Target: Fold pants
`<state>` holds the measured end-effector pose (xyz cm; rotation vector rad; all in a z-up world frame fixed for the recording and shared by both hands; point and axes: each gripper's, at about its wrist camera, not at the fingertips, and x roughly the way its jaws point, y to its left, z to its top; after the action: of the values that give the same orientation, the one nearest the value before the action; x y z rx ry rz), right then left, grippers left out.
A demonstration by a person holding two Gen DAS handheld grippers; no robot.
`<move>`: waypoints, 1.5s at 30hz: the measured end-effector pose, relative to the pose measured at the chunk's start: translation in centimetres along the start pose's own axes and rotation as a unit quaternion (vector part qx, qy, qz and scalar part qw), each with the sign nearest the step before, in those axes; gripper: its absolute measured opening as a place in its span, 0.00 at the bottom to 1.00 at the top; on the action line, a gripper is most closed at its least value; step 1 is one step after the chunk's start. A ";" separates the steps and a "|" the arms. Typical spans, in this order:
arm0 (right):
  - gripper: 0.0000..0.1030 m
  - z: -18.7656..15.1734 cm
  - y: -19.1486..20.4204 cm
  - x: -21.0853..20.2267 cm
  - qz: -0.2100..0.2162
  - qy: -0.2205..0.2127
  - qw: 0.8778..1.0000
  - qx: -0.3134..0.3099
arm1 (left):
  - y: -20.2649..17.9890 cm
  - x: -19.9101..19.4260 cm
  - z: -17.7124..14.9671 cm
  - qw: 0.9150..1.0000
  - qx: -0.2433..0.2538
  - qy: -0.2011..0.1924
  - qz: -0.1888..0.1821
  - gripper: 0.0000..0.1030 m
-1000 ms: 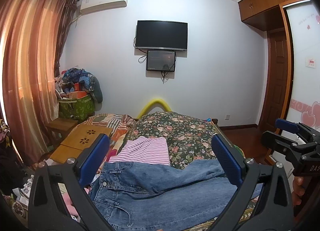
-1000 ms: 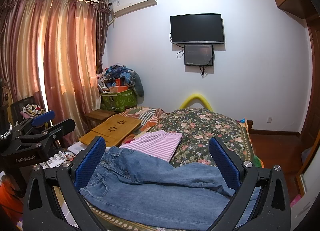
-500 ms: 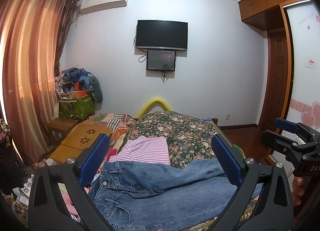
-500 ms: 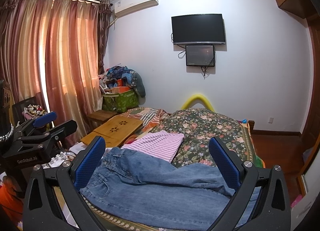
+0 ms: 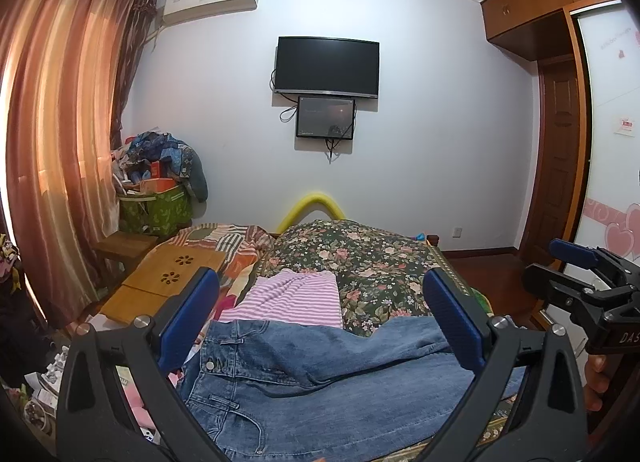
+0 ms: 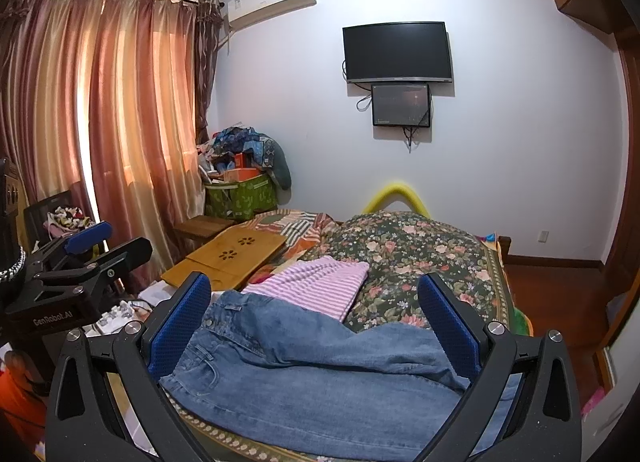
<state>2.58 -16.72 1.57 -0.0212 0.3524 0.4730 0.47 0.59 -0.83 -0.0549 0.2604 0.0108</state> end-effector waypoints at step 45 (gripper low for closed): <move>0.90 -9.7 -12.5 34.7 0.119 0.358 0.924 -0.065 | 21.1 39.8 -15.6 0.939 -0.027 0.326 0.104 0.90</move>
<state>33.81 -13.46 -20.01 -0.2897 1.0506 0.7231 34.52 20.91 -27.23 -0.0836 0.9303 0.2140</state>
